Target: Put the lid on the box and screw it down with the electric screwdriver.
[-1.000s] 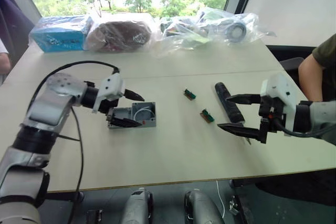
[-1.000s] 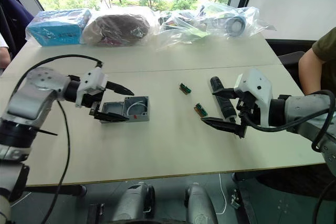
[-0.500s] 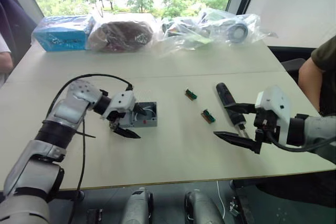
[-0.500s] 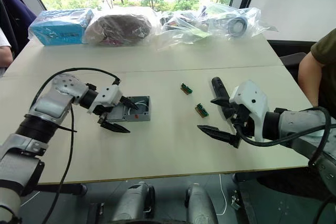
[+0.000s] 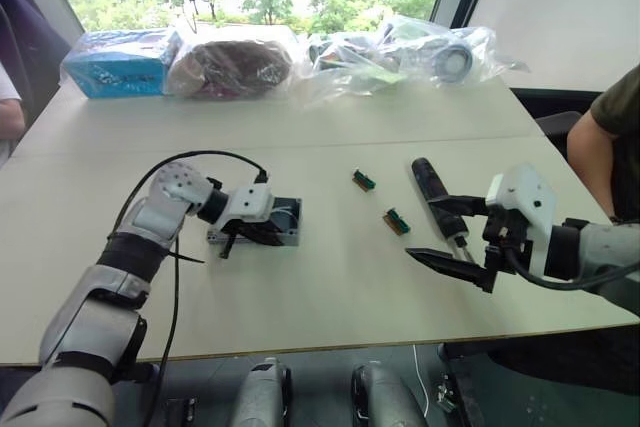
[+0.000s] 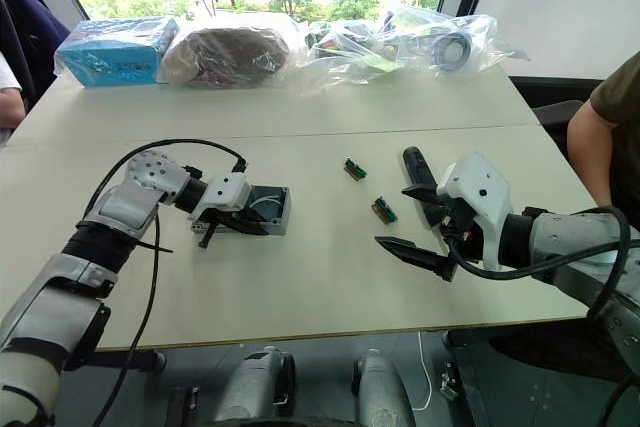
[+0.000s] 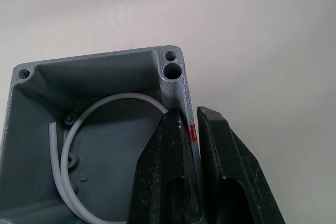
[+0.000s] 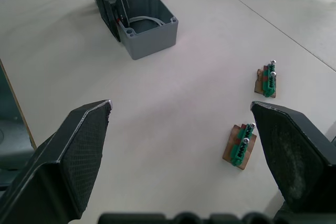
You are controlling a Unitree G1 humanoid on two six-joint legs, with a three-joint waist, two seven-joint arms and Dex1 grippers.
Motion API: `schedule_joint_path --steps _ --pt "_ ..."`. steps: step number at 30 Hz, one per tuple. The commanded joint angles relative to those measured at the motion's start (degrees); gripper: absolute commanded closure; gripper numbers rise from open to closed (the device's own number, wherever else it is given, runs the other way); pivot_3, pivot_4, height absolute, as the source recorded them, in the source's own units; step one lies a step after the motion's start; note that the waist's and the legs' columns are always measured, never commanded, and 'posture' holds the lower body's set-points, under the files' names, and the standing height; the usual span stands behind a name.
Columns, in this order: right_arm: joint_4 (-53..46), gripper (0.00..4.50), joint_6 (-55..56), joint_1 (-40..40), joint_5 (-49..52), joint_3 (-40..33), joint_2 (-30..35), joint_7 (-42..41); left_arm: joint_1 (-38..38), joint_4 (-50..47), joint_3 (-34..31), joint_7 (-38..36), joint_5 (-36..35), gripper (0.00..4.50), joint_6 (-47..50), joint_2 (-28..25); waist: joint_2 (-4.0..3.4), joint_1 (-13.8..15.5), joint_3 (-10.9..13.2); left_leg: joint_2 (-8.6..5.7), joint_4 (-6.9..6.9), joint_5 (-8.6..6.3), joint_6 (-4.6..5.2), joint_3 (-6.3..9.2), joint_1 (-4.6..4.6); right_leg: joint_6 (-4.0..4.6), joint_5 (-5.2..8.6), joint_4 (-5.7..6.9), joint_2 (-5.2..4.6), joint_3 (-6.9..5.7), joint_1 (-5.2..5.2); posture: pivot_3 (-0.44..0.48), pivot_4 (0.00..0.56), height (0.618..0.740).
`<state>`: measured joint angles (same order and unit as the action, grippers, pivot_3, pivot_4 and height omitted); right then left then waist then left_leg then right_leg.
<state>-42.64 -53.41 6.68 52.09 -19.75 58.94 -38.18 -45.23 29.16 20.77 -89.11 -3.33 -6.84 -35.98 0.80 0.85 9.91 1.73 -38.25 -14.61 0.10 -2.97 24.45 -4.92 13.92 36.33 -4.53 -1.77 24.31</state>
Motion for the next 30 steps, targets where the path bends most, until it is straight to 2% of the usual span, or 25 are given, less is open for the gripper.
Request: schedule_joint_path --steps 1,5,8,12,16,20,27,29,30 --pt "-1.4 0.0 0.9 0.3 0.5 -1.8 0.2 0.2 -3.2 0.5 4.3 -3.4 -2.5 4.47 -5.9 0.2 0.0 0.0 0.0 -0.01 0.0 0.0 0.0 0.0 0.0 0.0 0.0 0.0 -0.02 0.0 0.0 0.0 0.15 0.74" --pt "-1.5 0.0 0.7 0.5 0.8 -1.8 0.4 0.3 -8.0 5.2 9.8 -3.4 -5.1 4.47 -11.0 1.9 0.0 0.0 0.0 -0.01 0.0 0.0 0.0 0.01 0.01 0.0 0.0 0.0 -0.02 0.0 0.0 0.0 0.15 0.74" --pt "-2.0 0.0 0.3 0.1 1.1 -2.2 0.4 0.9 -11.8 12.0 12.1 -3.4 -4.3 4.47 -14.5 4.9 0.01 0.0 0.0 -0.02 -0.01 0.0 0.0 0.02 0.01 0.0 0.0 0.0 -0.02 0.0 0.0 0.0 0.15 0.74" --pt "-3.2 0.0 -0.3 -0.8 2.0 -3.1 0.3 2.1 -16.5 22.3 12.2 -3.4 -2.0 4.47 -18.7 10.1 0.03 -0.1 0.0 -0.04 -0.03 0.0 0.01 0.01 0.02 -0.01 0.0 0.0 -0.01 -0.01 0.0 0.0 0.15 0.74" --pt "-4.7 0.0 -1.0 -2.3 2.8 -4.6 0.2 3.5 -20.1 28.4 11.9 -3.4 -3.4 4.47 -17.0 14.9 0.04 0.1 0.0 -0.07 -0.05 -0.01 0.02 0.01 0.06 -0.01 -0.01 0.0 -0.01 -0.05 0.0 0.0 0.15 0.74" --pt "-5.7 0.0 -1.7 -3.0 4.1 -5.7 0.4 4.9 -21.3 31.0 13.1 -3.4 -3.7 4.47 -17.3 16.2 0.05 -0.2 0.0 -0.06 -0.05 -0.02 0.04 0.09 0.06 -0.02 -0.01 -0.01 -0.02 -0.03 0.0 0.0 0.15 0.74" --pt "-6.4 0.0 -2.0 -3.8 5.6 -6.5 0.8 6.5 -22.4 31.9 16.8 -3.4 -4.5 4.47 -16.2 15.0 0.05 -0.1 0.0 -0.02 -0.05 -0.04 0.07 0.22 0.04 -0.02 -0.01 0.06 0.04 -0.04 0.01 0.0 0.15 0.74" --pt "-6.3 0.0 -2.0 -3.4 5.8 -6.1 0.9 6.8 -22.6 32.2 16.9 -3.4 -4.5 3.61 -15.7 15.0 0.05 -0.1 0.0 -0.02 -0.06 -0.04 0.07 0.21 0.04 -0.02 -0.01 0.06 0.03 -0.03 0.01 0.0 0.15 0.74" --pt "-6.3 0.0 -2.0 -3.3 5.9 -5.9 0.9 6.9 -22.7 32.3 16.9 -3.4 -4.5 3.37 -15.7 15.0 0.05 -0.1 0.0 -0.03 -0.06 -0.04 0.07 0.21 0.04 -0.02 -0.01 0.06 0.03 -0.02 0.01 0.0 0.15 0.74"
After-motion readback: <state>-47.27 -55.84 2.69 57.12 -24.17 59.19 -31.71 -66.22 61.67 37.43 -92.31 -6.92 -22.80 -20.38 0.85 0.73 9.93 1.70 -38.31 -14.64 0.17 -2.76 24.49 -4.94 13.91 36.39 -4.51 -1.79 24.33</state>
